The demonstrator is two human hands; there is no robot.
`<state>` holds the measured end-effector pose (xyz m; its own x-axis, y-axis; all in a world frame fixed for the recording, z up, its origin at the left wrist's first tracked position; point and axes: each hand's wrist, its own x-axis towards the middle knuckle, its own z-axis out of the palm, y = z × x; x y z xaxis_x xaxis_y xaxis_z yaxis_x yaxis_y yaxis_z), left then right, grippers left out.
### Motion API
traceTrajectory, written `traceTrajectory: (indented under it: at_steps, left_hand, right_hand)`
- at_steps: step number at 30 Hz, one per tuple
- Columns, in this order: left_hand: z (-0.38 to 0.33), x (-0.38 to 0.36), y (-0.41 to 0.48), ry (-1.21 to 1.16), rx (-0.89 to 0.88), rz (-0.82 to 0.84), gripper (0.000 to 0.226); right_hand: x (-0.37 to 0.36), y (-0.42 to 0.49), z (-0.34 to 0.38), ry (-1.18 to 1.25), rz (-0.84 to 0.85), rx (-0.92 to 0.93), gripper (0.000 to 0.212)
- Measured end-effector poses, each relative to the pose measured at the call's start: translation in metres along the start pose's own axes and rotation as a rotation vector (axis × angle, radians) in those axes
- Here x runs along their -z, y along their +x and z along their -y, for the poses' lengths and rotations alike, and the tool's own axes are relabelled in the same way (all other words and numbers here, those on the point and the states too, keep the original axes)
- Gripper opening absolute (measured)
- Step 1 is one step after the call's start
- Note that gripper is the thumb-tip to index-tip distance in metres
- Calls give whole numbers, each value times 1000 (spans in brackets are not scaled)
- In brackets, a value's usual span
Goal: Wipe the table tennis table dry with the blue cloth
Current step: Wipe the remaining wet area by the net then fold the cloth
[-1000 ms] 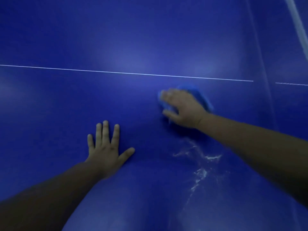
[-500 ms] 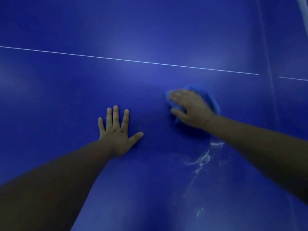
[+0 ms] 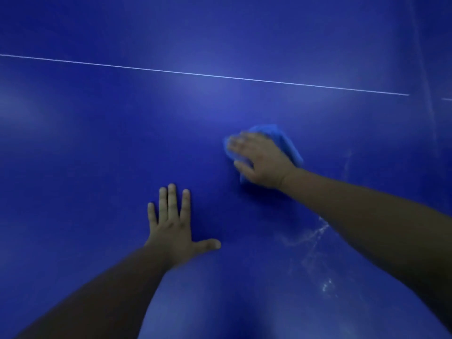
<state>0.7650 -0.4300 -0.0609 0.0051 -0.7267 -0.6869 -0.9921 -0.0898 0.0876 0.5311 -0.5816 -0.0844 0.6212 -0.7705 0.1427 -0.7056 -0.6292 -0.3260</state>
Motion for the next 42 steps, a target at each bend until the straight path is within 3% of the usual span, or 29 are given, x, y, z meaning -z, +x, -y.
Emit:
traceTrajectory:
  at_steps: [3, 6, 7, 9, 13, 21, 24, 28, 29, 32, 35, 38, 42]
  left_hand:
    - [4, 7, -1, 19, -35, 78, 145]
    - [5, 10, -2, 5, -59, 106, 146]
    - [6, 10, -2, 1, -65, 105, 146]
    - [7, 9, -2, -1, -76, 89, 145]
    - [7, 7, -1, -14, -105, 53, 142]
    - [15, 1, -6, -31, -189, -17, 143]
    - [36, -6, -10, -61, -349, -124, 120]
    - [77, -33, -33, 60, -607, -308, 82]
    - [85, -42, -37, 106, -641, -334, 77]
    - [90, -64, -48, 160, -665, -350, 71]
    - [80, -80, -61, 178, -692, -337, 68]
    - [71, -95, -74, 289, -826, -300, 72]
    - [53, -108, -93, 296, -918, -257, 72]
  right_hand:
    - [-13, -77, 59, 133, 192, 301, 41]
    - [-3, -151, 87, 244, 457, 353, 64]
    - [6, -152, 80, 246, 461, 385, 66]
    - [13, -133, 53, 31, 302, 364, 48]
    - [14, -98, 25, -125, -10, -273, 46]
    - [-46, -226, 220, -105, -60, -720, 46]
    - [-48, -250, 261, -73, -92, -892, 59]
    - [-40, -189, 254, -75, -471, -1359, 51]
    - [-45, -163, 257, -110, -477, -1372, 49]
    - [-73, -109, 293, -161, -231, -1256, 54]
    - [-90, -155, 312, -182, -215, -1275, 49]
    - [-76, -255, 314, -210, -222, -1499, 43]
    - [-36, -364, 310, -195, -269, -1816, 51]
